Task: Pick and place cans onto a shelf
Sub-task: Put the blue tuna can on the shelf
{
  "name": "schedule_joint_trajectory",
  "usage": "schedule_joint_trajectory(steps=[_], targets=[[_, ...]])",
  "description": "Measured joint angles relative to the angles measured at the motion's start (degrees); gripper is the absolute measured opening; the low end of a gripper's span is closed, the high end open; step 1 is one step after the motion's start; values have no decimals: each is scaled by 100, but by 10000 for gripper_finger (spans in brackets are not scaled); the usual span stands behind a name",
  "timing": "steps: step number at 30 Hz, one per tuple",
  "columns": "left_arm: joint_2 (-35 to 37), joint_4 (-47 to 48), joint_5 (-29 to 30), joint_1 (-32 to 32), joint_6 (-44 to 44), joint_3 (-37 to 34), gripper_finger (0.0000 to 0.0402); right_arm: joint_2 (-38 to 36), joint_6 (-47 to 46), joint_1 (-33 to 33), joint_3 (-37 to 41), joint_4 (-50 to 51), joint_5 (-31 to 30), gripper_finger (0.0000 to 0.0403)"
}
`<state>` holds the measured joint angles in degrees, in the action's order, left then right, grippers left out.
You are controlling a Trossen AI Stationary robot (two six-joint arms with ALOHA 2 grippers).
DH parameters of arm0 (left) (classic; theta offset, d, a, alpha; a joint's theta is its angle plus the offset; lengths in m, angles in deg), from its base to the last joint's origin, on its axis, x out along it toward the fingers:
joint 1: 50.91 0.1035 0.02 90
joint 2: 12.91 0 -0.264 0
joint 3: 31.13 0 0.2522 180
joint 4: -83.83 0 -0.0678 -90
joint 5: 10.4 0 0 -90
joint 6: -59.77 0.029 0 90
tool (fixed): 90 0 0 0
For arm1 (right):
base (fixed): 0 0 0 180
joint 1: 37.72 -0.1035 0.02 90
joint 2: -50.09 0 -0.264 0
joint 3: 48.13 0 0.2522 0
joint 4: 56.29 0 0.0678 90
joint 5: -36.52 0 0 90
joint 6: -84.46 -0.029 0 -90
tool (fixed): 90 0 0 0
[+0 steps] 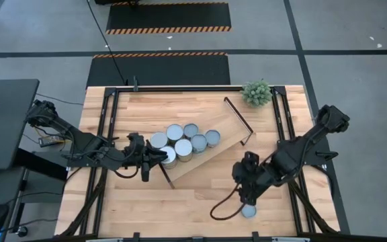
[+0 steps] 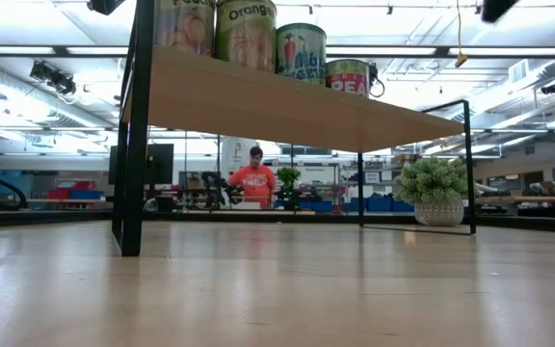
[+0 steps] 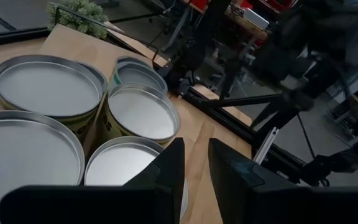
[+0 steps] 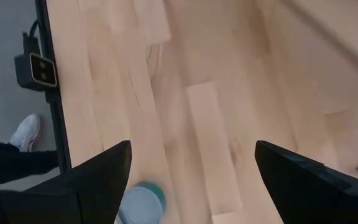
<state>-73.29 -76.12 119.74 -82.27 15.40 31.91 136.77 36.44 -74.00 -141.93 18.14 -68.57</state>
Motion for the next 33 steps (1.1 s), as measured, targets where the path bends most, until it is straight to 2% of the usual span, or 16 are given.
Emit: schedule_joint_trajectory(steps=[10, 16, 20, 24, 28, 33], targets=[[0, 9, -500, -2, 3, -2, 78, 10, -46, -389, 1557, -1675, 577, 349], [0, 139, -498, -2, 0, -2, 78, 50, 754, -669, 2321, -2820, 966, 355], [0, 138, -498, -2, -1, -2, 78, 50, 1319, -866, 2623, -3248, 937, 355], [0, 138, -497, -2, -1, -1, 78, 48, 1805, -1091, 2778, -3404, 589, 353], [0, 140, -498, -2, -2, 0, 78, 48, 2291, -1323, 3027, -4019, 515, 352], [0, 150, -495, -2, -29, -1, 78, 142, 2423, -1518, 3231, -4157, 422, 352]])
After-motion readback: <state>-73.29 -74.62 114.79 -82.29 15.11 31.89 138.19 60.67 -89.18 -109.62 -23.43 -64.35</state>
